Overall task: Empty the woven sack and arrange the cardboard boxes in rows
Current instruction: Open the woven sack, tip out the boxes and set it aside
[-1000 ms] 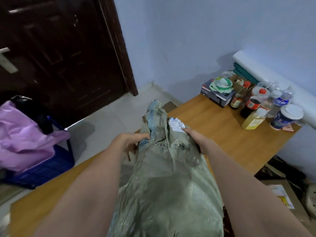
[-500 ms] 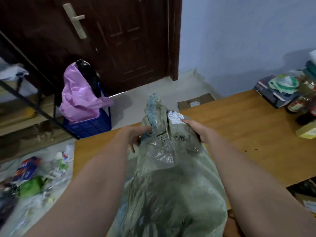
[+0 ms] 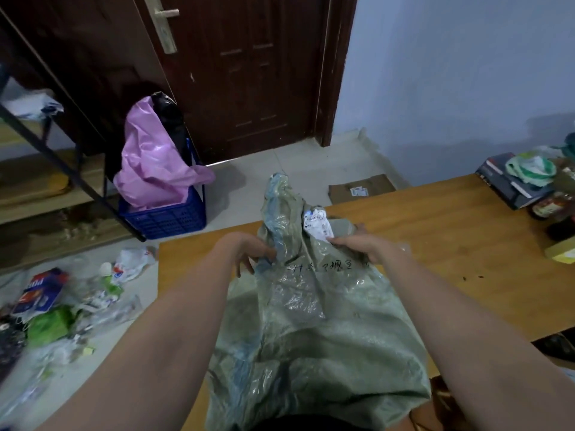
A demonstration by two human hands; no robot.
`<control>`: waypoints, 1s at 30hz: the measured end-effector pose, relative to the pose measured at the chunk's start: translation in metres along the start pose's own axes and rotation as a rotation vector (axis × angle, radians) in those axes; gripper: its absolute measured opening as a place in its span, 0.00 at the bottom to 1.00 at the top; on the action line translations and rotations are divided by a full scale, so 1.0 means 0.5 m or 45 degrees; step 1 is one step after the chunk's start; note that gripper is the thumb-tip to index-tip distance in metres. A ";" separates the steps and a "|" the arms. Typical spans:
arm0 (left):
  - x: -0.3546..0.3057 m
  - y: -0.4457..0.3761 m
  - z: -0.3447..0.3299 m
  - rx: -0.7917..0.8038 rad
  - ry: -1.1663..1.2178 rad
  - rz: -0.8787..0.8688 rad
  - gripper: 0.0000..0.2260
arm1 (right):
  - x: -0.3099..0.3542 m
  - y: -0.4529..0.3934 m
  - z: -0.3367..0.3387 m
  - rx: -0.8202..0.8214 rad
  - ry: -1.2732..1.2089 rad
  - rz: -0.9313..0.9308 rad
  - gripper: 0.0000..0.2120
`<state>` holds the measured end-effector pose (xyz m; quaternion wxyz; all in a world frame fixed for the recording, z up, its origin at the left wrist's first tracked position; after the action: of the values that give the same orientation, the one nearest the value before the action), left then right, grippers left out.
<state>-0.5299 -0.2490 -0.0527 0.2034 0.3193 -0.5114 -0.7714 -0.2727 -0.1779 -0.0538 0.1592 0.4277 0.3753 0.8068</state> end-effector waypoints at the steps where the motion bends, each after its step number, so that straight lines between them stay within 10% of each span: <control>1: 0.002 -0.001 0.011 -0.011 -0.048 0.002 0.27 | 0.000 -0.009 -0.001 -0.020 0.036 -0.009 0.59; 6: -0.038 0.009 0.077 -0.201 -0.275 -0.082 0.35 | 0.035 -0.018 0.017 -0.067 0.466 -0.006 0.56; 14: -0.128 -0.037 0.146 -0.440 0.544 -0.278 0.37 | -0.012 -0.111 0.062 0.131 -0.019 -0.215 0.27; 19: -0.119 -0.098 0.122 -0.370 0.602 -0.189 0.51 | -0.042 -0.115 0.049 0.179 -0.081 -0.370 0.34; 25: -0.133 -0.083 0.140 -0.510 0.496 -0.286 0.17 | -0.059 -0.127 0.070 0.077 -0.124 -0.434 0.35; 30: -0.141 -0.028 0.149 -0.475 0.769 -0.328 0.16 | -0.009 -0.085 0.085 0.163 0.212 -0.336 0.22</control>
<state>-0.5315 -0.1493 -0.0250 0.3009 0.5515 -0.2349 -0.7417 -0.2385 -0.1322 -0.0728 0.2045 0.3155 0.4907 0.7861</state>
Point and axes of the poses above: each hand's wrist, its own y-axis away from the middle knuckle, its own z-axis out of the back of the hand, x = y × z, the point moved 10 cm from there along -y, towards the middle knuckle, and after that the axes turned 1 degree about y, right-handed, at the moved point
